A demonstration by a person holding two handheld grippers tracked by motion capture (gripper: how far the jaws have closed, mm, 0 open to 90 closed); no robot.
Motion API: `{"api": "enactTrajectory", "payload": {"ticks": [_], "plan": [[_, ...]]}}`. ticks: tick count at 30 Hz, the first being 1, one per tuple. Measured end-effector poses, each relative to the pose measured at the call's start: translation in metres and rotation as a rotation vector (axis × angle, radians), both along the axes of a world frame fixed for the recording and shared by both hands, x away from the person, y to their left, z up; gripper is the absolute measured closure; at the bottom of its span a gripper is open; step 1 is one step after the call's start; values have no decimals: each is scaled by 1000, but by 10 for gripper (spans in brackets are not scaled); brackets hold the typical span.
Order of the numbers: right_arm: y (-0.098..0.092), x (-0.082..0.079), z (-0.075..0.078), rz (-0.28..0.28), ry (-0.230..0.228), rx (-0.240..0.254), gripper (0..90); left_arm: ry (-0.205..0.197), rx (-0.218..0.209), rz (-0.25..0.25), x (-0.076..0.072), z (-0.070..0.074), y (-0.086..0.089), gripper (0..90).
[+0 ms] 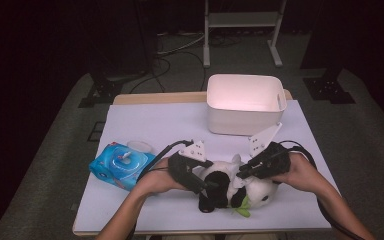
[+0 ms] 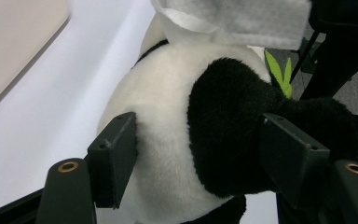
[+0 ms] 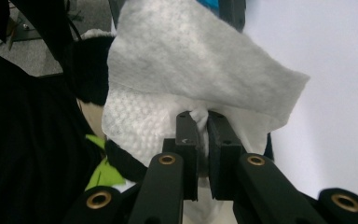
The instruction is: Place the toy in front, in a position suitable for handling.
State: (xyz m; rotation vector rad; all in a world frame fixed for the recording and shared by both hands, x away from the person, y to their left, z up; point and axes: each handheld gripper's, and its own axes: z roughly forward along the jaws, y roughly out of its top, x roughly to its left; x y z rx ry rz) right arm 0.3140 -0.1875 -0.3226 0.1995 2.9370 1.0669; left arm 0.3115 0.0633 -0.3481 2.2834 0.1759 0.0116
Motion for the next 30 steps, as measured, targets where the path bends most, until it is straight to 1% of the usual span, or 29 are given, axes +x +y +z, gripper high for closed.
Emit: {"api": "enactTrajectory", "payload": {"ticks": [4, 7, 11, 13, 16, 20, 21, 22, 23, 26, 27, 28, 29, 30], "plan": [[12, 1, 7, 24, -13, 5, 833, -5, -2, 1, -1, 0, 0, 304], [24, 1, 12, 50, -18, 8, 832, -9, -12, 3, -2, -1, -1, 305], [39, 3, 13, 83, -6, 22, 833, -14, -12, 4, -3, -1, -1, 303], [42, 4, 11, 82, 4, 26, 833, -14, -14, 6, -3, -1, 1, 302], [39, 5, 8, 79, 1, 16, 835, -1, -31, 8, -4, 0, 4, 289], [32, 4, 6, 65, 13, 13, 836, 7, -30, 10, -7, 5, 9, 278], [30, 4, 6, 65, 14, 14, 836, 5, -25, 7, -8, 7, 8, 278], [28, 5, 6, 63, 14, 15, 836, -2, -9, 1, -9, 7, 8, 277], [27, 4, 6, 58, 14, 11, 836, -5, -3, -1, -10, 8, 8, 276], [24, 4, 6, 51, 17, 7, 836, 1, 2, -5, -10, 7, 6, 276], [24, 4, 6, 51, 13, 6, 836, -1, 4, -4, -9, 6, 5, 276], [24, 3, 7, 47, 6, 2, 835, -11, 4, 1, -9, 5, 4, 279], [23, 3, 7, 43, 3, -2, 835, -11, -3, 1, -9, 3, 4, 283], [23, 2, 7, 43, 2, 4, 835, -9, -11, 5, -8, 1, 5, 292]]}}
